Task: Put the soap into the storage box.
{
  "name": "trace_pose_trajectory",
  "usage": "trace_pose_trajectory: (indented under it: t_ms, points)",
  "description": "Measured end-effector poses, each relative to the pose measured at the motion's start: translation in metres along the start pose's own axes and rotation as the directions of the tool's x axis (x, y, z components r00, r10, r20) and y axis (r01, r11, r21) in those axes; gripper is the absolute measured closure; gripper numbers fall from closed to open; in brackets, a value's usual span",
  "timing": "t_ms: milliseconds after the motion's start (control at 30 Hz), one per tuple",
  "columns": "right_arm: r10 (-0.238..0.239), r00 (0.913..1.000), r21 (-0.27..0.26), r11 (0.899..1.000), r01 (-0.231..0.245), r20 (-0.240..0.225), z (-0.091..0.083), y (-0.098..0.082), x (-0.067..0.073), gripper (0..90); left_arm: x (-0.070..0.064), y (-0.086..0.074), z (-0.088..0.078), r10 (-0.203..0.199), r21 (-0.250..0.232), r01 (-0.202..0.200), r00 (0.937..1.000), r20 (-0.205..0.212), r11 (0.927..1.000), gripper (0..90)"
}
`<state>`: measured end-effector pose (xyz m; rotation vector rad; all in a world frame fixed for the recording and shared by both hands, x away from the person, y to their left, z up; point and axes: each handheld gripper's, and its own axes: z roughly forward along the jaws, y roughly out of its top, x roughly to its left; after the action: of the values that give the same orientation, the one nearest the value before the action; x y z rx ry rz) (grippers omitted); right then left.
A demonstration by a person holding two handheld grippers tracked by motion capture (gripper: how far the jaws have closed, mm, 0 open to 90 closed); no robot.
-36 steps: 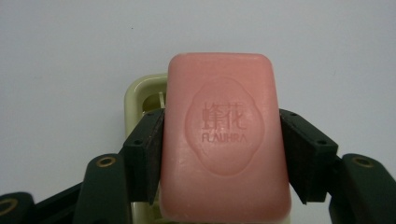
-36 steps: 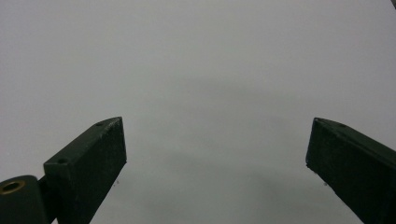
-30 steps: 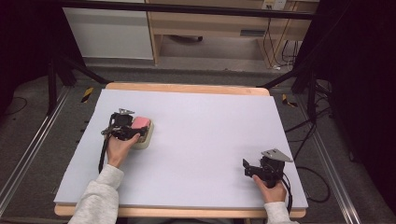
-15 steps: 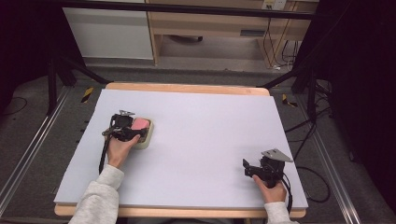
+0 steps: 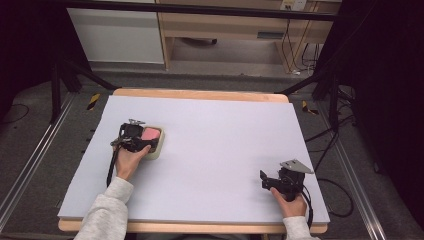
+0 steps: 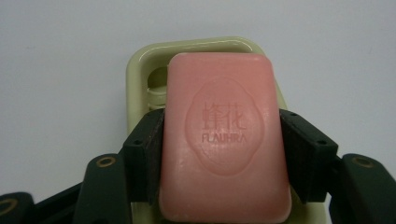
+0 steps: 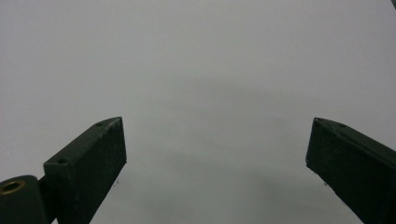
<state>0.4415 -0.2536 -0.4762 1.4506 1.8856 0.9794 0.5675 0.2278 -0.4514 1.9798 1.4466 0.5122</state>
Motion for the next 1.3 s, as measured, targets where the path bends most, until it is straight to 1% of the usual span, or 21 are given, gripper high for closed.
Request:
trace_pose_trajectory:
  t_ms: [100, 233, 267, 300, 333, 367, 433, 467, 600, 700, 733, 833, 867, 900, 933, 967, 1100, 1167, 1200, 1233, 1300]
  points:
    - [0.001, 1.0, 0.0, 1.0, -0.001, -0.001, 0.0, 0.0, 0.0, 5.3, 0.0, 0.0, 0.0, -0.001, 0.004, 0.001, 1.0, -0.001, 1.0, 37.3]
    - [0.001, 1.0, 0.0, 1.0, -0.001, -0.001, 0.0, 0.0, 0.0, 5.3, 0.0, 0.0, 0.0, -0.013, 0.002, 0.013, 0.9999, 0.005, 0.9999, 37.1]
    - [0.001, 1.0, 0.001, 1.0, -0.001, -0.003, 0.0, 0.0, 0.0, 5.3, 0.0, 0.0, -0.001, -0.014, -0.011, 0.014, 0.9999, 0.002, 0.9998, 37.0]
    - [0.003, 1.0, 0.003, 1.0, -0.003, -0.005, 0.0, 0.0, 0.0, 5.3, 0.0, 0.0, -0.001, -0.014, -0.011, 0.014, 0.9999, 0.002, 0.9998, 36.6]
    - [0.0, 1.0, 0.001, 1.0, 0.0, -0.002, 0.0, 0.0, 0.0, 5.3, 0.001, 0.002, -0.005, -0.02, -0.038, 0.02, 0.9998, 0.009, 0.9991, 36.4]
    - [0.0, 1.0, 0.001, 1.0, 0.0, -0.002, 0.0, 0.0, 0.0, 5.3, 0.001, 0.002, -0.005, -0.02, -0.038, 0.02, 0.9998, 0.009, 0.9991, 36.3]
    - [0.0, 1.0, 0.0, 1.0, 0.0, -0.002, 0.0, 0.0, 0.0, 5.3, 0.002, 0.003, -0.011, -0.029, -0.063, 0.03, 0.9994, 0.019, 0.9976, 35.6]
    - [0.001, 1.0, 0.0, 1.0, -0.001, -0.001, 0.0, 0.0, 0.0, 5.3, 0.002, 0.005, -0.014, -0.029, -0.066, 0.03, 0.9993, 0.022, 0.9974, 35.1]
    - [0.001, 1.0, -0.003, 1.0, -0.001, 0.0, -0.001, 0.0, 0.0, 5.3, 0.0, 0.008, -0.024, -0.016, -0.089, 0.019, 0.9994, 0.032, 0.9959, 32.6]
    - [0.007, 1.0, -0.004, 1.0, -0.007, -0.001, -0.001, 0.0, 0.0, 5.3, -0.002, 0.008, -0.028, -0.007, -0.096, 0.011, 0.9992, 0.038, 0.9954, 31.4]
    - [0.008, 1.0, -0.005, 1.0, -0.008, -0.001, -0.001, 0.001, -0.001, 5.3, -0.003, 0.007, -0.032, 0.007, -0.105, -0.002, 0.9987, 0.051, 0.9945, 31.3]
    - [0.011, 0.9999, -0.007, 1.0, -0.011, 0.0, -0.001, 0.001, -0.001, 5.3, -0.004, 0.007, -0.036, 0.017, -0.121, -0.009, 0.9975, 0.068, 0.9926, 30.7]
    - [0.01, 1.0, -0.01, 1.0, -0.01, 0.002, -0.002, 0.001, -0.001, 5.3, -0.006, 0.007, -0.039, 0.021, -0.142, -0.009, 0.996, 0.086, 0.9898, 30.2]
    - [0.012, 0.9999, -0.01, 1.0, -0.012, 0.003, -0.002, 0.001, -0.002, 5.3, -0.006, 0.006, -0.042, 0.031, -0.145, -0.018, 0.9958, 0.086, 0.9892, 29.6]
    - [0.012, 0.9999, -0.01, 1.0, -0.012, 0.003, -0.002, 0.001, -0.002, 5.3, -0.006, 0.006, -0.042, 0.031, -0.145, -0.018, 0.9958, 0.086, 0.9892, 29.1]
    - [0.017, 0.9999, -0.01, 1.0, -0.017, 0.002, -0.002, 0.001, -0.002, 5.3, -0.006, 0.003, -0.046, 0.043, -0.154, -0.028, 0.9945, 0.095, 0.9876, 28.5]
    - [0.02, 0.9998, -0.009, 1.0, -0.019, 0.01, -0.002, 0.001, -0.004, 5.1, -0.005, -0.003, -0.051, 0.058, -0.161, -0.039, 0.992, 0.112, 0.9861, 27.2]
    - [0.024, 0.9996, -0.008, 1.0, -0.024, 0.015, -0.002, 0.0, -0.005, 5.1, -0.002, -0.01, -0.056, 0.064, -0.171, -0.043, 0.9905, 0.122, 0.9844, 26.0]
    - [0.024, 0.9996, -0.008, 1.0, -0.024, 0.015, -0.002, 0.0, -0.005, 5.1, -0.002, -0.01, -0.056, 0.064, -0.171, -0.043, 0.9905, 0.122, 0.9844, 25.7]
    - [0.026, 0.9995, -0.007, 1.0, -0.025, 0.02, -0.002, 0.0, -0.006, 5.0, 0.001, -0.015, -0.06, 0.062, -0.176, -0.039, 0.99, 0.127, 0.9837, 25.1]
    - [0.027, 0.9995, -0.006, 1.0, -0.027, 0.018, -0.002, 0.0, -0.007, 4.9, 0.004, -0.021, -0.064, 0.055, -0.184, -0.03, 0.9899, 0.13, 0.9824, 24.9]
